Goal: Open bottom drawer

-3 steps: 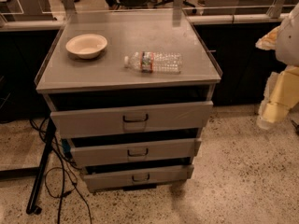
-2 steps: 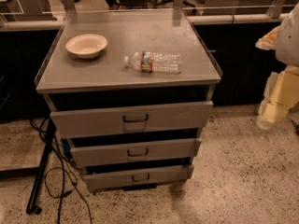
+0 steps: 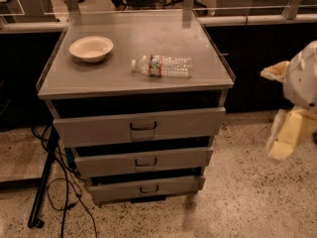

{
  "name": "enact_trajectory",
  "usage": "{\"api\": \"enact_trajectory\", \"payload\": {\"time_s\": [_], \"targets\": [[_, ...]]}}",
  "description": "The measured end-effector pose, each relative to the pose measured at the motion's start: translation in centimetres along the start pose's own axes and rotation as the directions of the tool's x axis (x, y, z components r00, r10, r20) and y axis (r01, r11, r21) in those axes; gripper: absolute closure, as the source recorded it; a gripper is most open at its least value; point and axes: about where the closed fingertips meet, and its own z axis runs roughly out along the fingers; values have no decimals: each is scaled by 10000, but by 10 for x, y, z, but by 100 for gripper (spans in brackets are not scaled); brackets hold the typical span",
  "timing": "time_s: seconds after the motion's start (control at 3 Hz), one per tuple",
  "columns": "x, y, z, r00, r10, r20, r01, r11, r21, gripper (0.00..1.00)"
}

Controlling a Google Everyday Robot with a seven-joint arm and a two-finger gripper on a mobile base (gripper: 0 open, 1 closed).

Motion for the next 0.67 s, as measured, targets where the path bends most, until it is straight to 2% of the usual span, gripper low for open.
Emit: {"api": "enact_trajectory", "payload": {"time_s": [0.33, 0.67], "targets": [[10, 23, 45, 9979, 210, 608, -199, 9996, -192, 0], [25, 59, 88, 9950, 393, 915, -364, 9988, -325, 0]]}}
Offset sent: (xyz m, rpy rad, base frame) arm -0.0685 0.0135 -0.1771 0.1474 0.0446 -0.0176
